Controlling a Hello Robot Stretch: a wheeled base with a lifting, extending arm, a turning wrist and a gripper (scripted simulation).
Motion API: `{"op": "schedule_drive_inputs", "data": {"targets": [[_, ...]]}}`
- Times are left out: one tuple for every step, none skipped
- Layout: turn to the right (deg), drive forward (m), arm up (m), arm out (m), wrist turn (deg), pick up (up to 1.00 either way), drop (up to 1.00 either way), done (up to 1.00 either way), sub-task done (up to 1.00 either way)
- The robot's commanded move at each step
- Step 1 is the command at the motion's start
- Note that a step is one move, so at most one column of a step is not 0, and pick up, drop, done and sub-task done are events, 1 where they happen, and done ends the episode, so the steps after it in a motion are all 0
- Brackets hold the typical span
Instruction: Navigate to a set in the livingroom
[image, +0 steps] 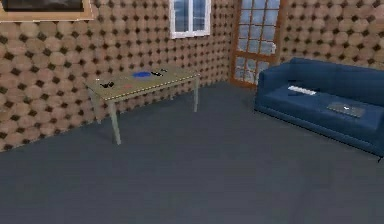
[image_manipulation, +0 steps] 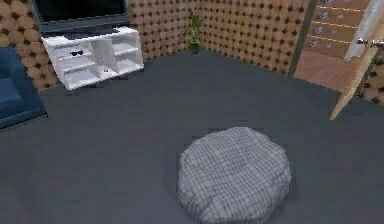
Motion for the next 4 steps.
{"op": "schedule_drive_inputs", "data": {"targets": [[45.0,0.0,0.0,0.0,0.0,0.0,0.0,0.0,0.0],[3.0,0.0,0.0,0.0,0.0,0.0,0.0,0.0,0.0],[0.0,1.0,0.0,0.0,0.0,0.0,0.0,0.0,0.0],[27.0,0.0,0.0,0.0,0.0,0.0,0.0,0.0,0.0]]}}
